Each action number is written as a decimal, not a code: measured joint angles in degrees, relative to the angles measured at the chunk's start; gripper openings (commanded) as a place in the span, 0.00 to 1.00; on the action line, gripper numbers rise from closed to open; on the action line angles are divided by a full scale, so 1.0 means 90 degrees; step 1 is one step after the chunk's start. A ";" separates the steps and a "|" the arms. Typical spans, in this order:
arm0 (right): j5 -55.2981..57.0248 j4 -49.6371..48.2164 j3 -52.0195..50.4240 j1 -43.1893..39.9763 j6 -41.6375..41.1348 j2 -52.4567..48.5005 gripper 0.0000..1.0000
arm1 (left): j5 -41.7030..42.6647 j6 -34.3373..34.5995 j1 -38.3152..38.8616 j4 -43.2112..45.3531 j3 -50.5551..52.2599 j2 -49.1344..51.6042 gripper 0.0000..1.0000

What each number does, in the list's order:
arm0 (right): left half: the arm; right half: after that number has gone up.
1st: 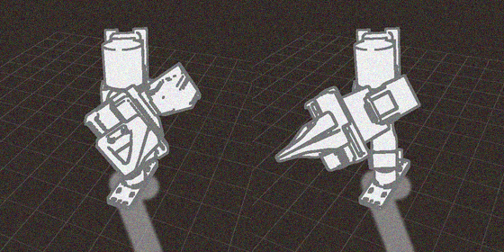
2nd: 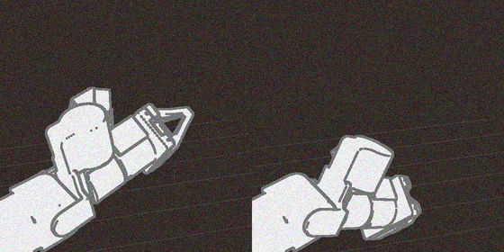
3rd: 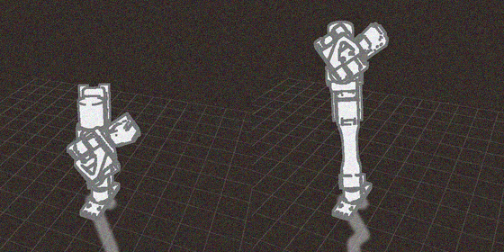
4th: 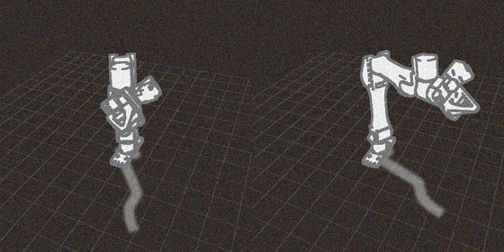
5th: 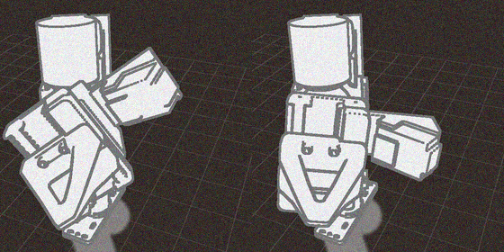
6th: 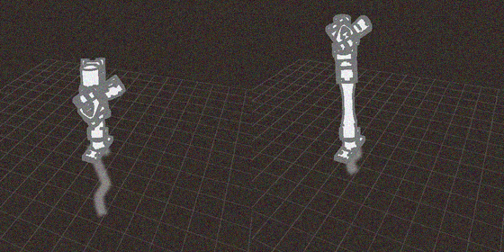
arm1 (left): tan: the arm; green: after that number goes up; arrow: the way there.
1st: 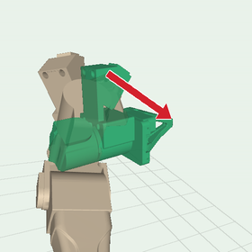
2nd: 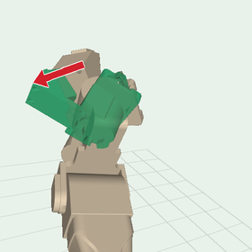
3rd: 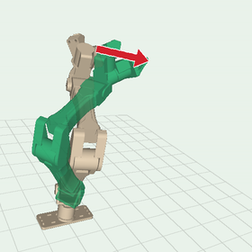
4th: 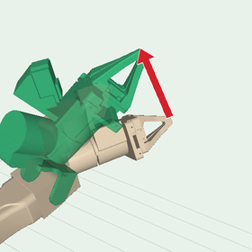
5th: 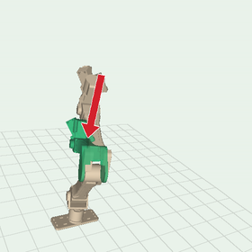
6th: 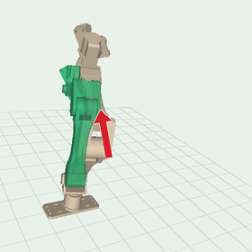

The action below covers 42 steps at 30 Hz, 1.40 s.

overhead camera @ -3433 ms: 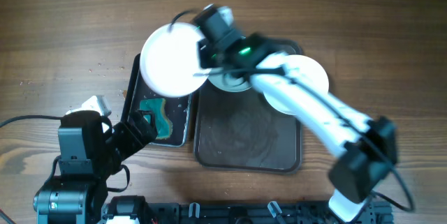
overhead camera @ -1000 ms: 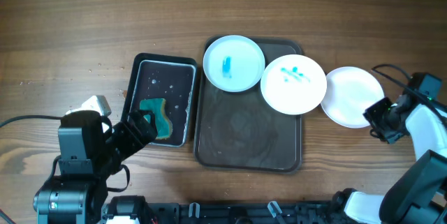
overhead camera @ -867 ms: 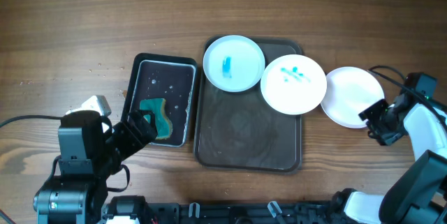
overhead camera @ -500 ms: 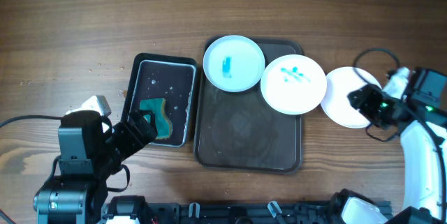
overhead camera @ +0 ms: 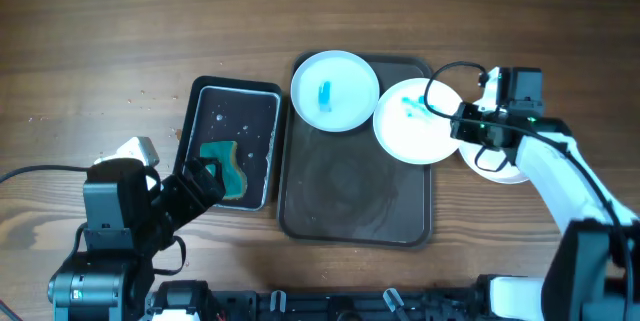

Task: Clean dirty plates on tray and stack at the side
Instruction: 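Grip the blue-stained plate rim with the right gripper and pull it down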

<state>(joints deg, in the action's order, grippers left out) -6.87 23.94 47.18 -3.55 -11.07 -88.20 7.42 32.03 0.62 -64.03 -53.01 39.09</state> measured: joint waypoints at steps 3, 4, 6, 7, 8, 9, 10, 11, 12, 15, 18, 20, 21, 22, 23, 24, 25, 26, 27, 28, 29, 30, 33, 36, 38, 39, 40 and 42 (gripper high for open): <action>0.0114 0.0046 0.0000 0.0000 -0.0100 -0.0265 0.04 | 0.0000 0.0000 0.0000 0.0000 0.0000 0.0000 1.00; 0.0112 0.0075 0.0000 0.0000 -0.0068 -0.0282 0.04 | 0.0000 0.0000 0.0000 0.0000 0.0000 0.0000 1.00; 0.0061 0.0219 0.0002 0.0000 -0.0146 -0.0262 0.04 | 0.0000 0.0000 0.0000 0.0000 0.0000 0.0000 1.00; 0.0049 0.0325 0.0010 0.0000 -0.0170 -0.0214 0.04 | 0.0000 0.0000 0.0000 0.0000 0.0000 0.0000 1.00; 0.0034 0.0440 0.0010 0.0000 -0.0187 -0.0143 0.04 | 0.0000 0.0000 0.0000 0.0000 0.0000 0.0000 1.00; 0.0034 0.0593 0.0010 0.0005 -0.0194 -0.0027 0.04 | 0.0000 0.0000 0.0000 0.0000 0.0000 0.0000 1.00; 0.0034 0.0721 0.0010 0.0005 -0.0204 0.0068 0.04 | 0.0000 0.0000 0.0000 0.0000 0.0000 0.0000 1.00; 0.0034 0.0894 0.0010 0.0002 -0.0214 0.0228 0.04 | 0.0000 0.0000 0.0000 0.0000 0.0000 0.0000 1.00; 0.0039 0.1073 0.0010 0.0002 -0.0214 0.0420 0.04 | 0.0000 0.0000 0.0000 0.0000 0.0000 0.0000 1.00; 0.0032 0.1654 0.0010 0.0005 -0.0211 0.1117 0.05 | 0.0000 0.0000 0.0000 0.0000 0.0000 0.0000 1.00; -0.0228 0.2030 0.0012 0.0012 -0.0087 0.1753 0.04 | 0.0000 0.0000 0.0000 0.0000 0.0000 0.0000 1.00; -0.0474 0.2222 0.0012 0.0112 0.0058 0.2004 0.05 | 0.0000 0.0000 0.0000 0.0000 0.0000 0.0000 1.00; -0.0556 0.2271 0.0012 0.0185 0.0104 0.2038 0.05 | 0.0000 0.0000 0.0000 0.0000 0.0000 0.0000 1.00; -0.0624 0.2285 0.0012 0.0304 0.0153 0.2040 0.04 | 0.0000 0.0000 0.0000 0.0000 0.0000 0.0000 1.00; -0.0690 0.2251 0.0012 0.0449 0.0197 0.2008 0.05 | 0.0000 0.0000 0.0000 0.0000 0.0000 0.0000 1.00; -0.0741 0.2161 0.0007 0.0602 0.0250 0.1957 0.04 | 0.0000 0.0000 0.0000 0.0000 0.0000 0.0000 1.00; -0.0765 0.2035 -0.0005 0.0736 0.0321 0.1894 0.05 | 0.0000 0.0000 0.0000 0.0000 0.0000 0.0000 1.00; -0.0804 0.1863 -0.0012 0.0916 0.0418 0.1783 0.05 | 0.0000 0.0000 0.0000 0.0000 0.0000 0.0000 1.00; -0.0835 0.1715 -0.0015 0.1086 0.0517 0.1637 0.04 | 0.0000 0.0000 0.0000 0.0000 0.0000 0.0000 1.00; -0.0857 0.1603 -0.0015 0.1202 0.0583 0.1503 0.04 | 0.0000 0.0000 0.0000 0.0000 0.0000 0.0000 1.00; -0.0874 0.1435 -0.0019 0.1362 0.0656 0.1309 0.04 | 0.0000 0.0000 0.0000 0.0000 0.0000 0.0000 1.00; -0.0884 0.1304 -0.0019 0.1477 0.0712 0.1132 0.04 | 0.0000 0.0000 0.0000 0.0000 0.0000 0.0000 1.00; -0.0903 0.0940 -0.0029 0.1865 0.0901 0.0447 0.04 | 0.0000 0.0000 0.0000 0.0000 0.0000 0.0000 1.00; -0.0901 0.0682 -0.0063 0.2217 0.1275 -0.0053 0.10 | 0.0000 0.0000 0.0000 0.0000 0.0000 0.0000 1.00; -0.0894 0.0670 -0.0095 0.2453 0.1625 -0.0185 0.34 | 0.0000 0.0000 0.0000 0.0000 0.0000 0.0000 1.00; -0.0877 0.0673 -0.0097 0.2526 0.1695 -0.0189 0.37 | 0.0000 0.0000 0.0000 0.0000 0.0000 0.0000 1.00; -0.0792 0.0668 -0.0097 0.2613 0.1824 -0.0187 0.38 | 0.0000 0.0000 0.0000 0.0000 0.0000 0.0000 1.00; -0.0527 0.0746 -0.0095 0.2776 0.2013 -0.0187 0.38 | 0.0000 0.0000 0.0000 0.0000 0.0000 0.0000 1.00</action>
<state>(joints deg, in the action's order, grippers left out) -11.62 30.65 46.33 21.43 7.05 -89.89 7.42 32.03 0.62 -64.03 -53.01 39.09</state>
